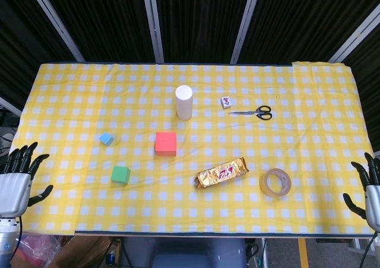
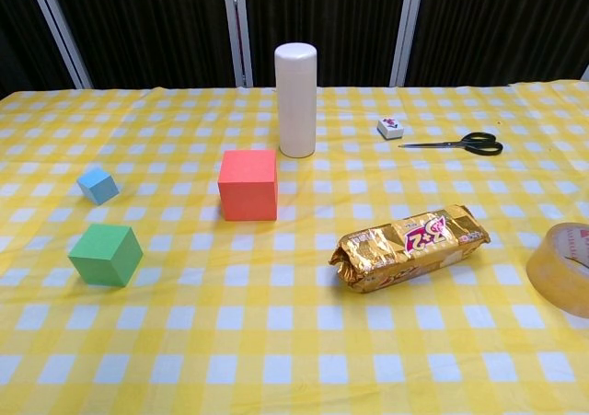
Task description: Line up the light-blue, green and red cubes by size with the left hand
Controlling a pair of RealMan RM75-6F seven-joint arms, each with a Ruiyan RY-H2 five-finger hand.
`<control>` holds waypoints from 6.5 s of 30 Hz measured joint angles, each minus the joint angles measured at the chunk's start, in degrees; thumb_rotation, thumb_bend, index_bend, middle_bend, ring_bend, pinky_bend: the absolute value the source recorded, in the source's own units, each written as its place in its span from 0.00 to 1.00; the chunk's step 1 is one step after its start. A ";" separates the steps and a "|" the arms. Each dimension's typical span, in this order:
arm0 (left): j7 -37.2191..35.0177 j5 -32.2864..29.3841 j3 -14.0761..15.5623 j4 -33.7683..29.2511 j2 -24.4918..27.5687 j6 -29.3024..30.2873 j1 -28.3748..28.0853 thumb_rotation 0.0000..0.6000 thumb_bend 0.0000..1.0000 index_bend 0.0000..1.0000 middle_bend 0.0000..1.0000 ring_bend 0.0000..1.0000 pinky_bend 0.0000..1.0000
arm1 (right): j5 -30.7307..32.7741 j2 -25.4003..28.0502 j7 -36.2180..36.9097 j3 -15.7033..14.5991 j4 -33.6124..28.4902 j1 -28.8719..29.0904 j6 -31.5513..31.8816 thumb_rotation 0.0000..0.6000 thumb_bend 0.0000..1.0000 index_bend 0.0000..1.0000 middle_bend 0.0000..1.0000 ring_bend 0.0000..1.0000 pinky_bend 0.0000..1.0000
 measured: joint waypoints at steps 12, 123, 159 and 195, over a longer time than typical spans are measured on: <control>1.26 -3.98 -2.13 -0.64 -2.33 0.22 -0.04 1.00 0.21 0.24 0.00 0.00 0.00 | -0.79 0.20 1.14 -0.46 -0.08 -0.13 -0.12 1.00 0.32 0.19 0.00 0.00 0.00; 45.63 -42.70 1.27 -7.29 -18.53 -14.03 -32.26 1.00 0.24 0.42 0.00 0.00 0.00 | -3.55 2.76 6.06 -1.27 -1.57 -0.78 1.12 1.00 0.32 0.19 0.00 0.00 0.00; 42.25 -46.14 -6.77 -9.12 -9.70 -10.65 -32.14 1.00 0.42 0.47 0.00 0.00 0.00 | -3.13 3.04 6.50 -1.54 -1.82 -1.00 0.55 1.00 0.32 0.19 0.00 0.00 0.00; 44.82 -59.61 -14.93 1.67 -20.75 -14.52 -46.60 1.00 0.40 0.51 0.00 0.00 0.00 | -0.70 2.60 6.33 -0.91 -1.49 0.51 -2.69 1.00 0.32 0.19 0.00 0.02 0.00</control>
